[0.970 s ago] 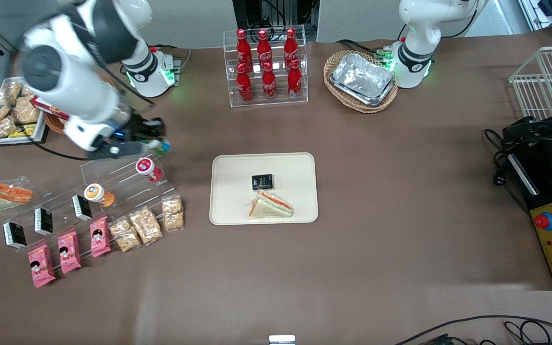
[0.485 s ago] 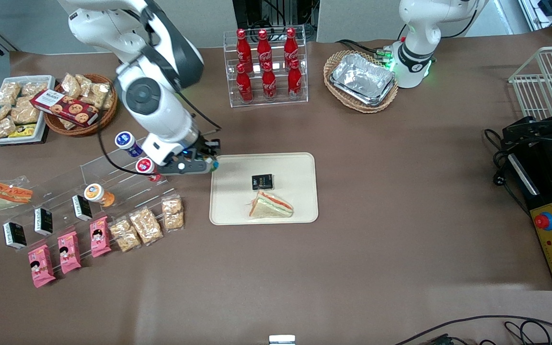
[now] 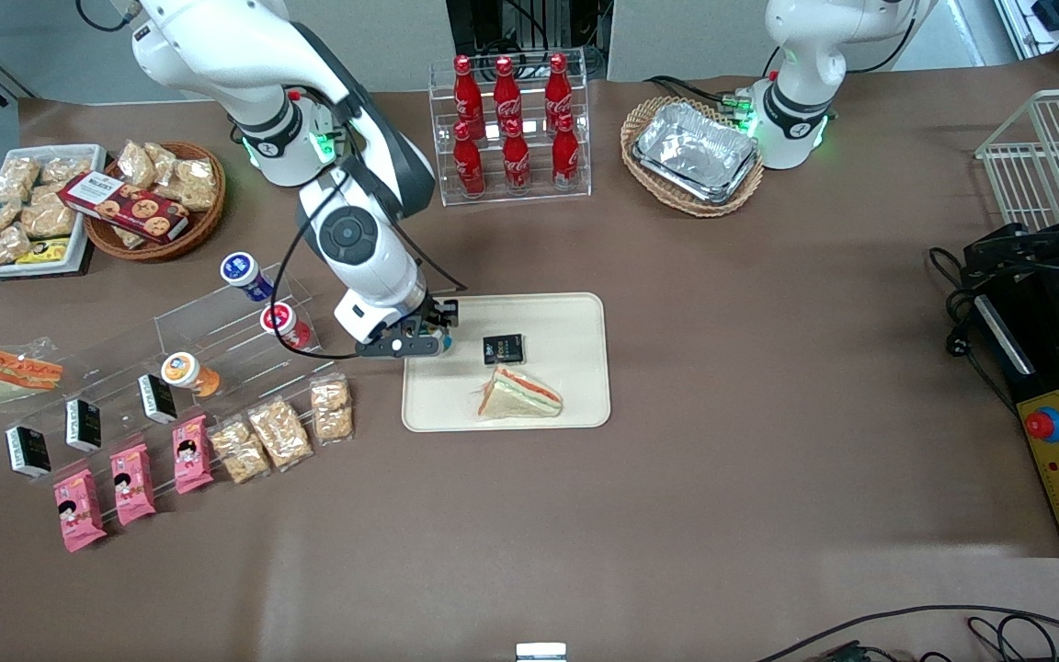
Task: Place green gum on tray
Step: 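Carry the green gum bottle over the cream tray and lower it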
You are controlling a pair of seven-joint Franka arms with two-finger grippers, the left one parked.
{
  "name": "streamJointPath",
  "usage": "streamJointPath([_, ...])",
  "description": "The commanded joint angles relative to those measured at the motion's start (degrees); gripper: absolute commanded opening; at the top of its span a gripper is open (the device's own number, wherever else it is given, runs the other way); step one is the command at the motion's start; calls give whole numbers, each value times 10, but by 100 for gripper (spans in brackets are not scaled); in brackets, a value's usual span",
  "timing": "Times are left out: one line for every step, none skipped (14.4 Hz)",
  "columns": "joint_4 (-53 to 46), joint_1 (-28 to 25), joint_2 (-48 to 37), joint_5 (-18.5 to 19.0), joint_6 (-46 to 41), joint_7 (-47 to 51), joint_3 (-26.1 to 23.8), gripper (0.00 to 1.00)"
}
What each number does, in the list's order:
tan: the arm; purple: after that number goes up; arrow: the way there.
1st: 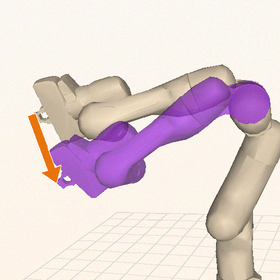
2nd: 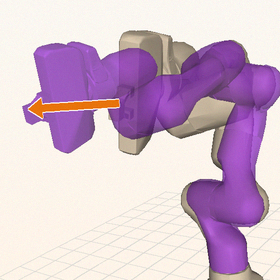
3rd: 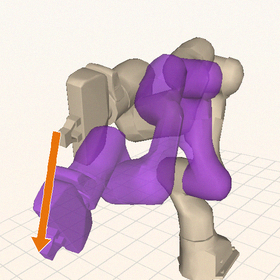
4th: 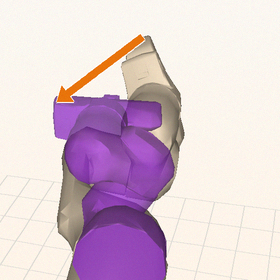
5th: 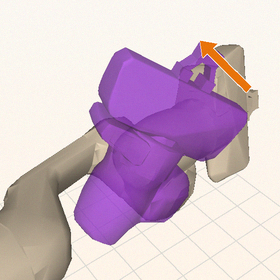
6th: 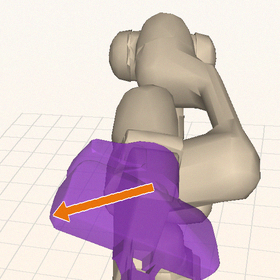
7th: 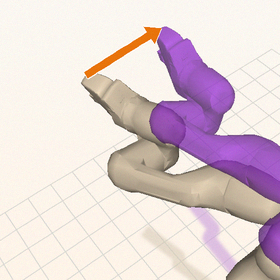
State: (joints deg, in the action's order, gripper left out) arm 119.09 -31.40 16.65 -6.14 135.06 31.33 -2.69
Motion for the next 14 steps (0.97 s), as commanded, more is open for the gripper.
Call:
streamJointPath([4,-5,25,5,29,9,6,29])
streamJointPath([4,-4,29,12,30,11,7,29])
streamJointPath([5,-3,29,13,30,14,7,29])
streamJointPath([4,-3,30,13,30,18,7,29])
streamJointPath([4,-4,31,13,29,23,7,47])
streamJointPath([4,-4,34,13,30,37,7,75])
streamJointPath([4,-5,35,14,30,51,7,83])
streamJointPath([3,-5,38,14,30,57,7,92])
streamJointPath([2,-5,40,14,31,58,7,97])
streamJointPath([1,-5,40,14,31,58,7,98])
streamJointPath([0,-4,38,14,30,58,7,98])
streamJointPath([-1,-3,36,14,29,57,7,98])
streamJointPath([-3,1,30,14,27,53,8,99])
streamJointPath([-4,4,19,14,23,50,10,99])
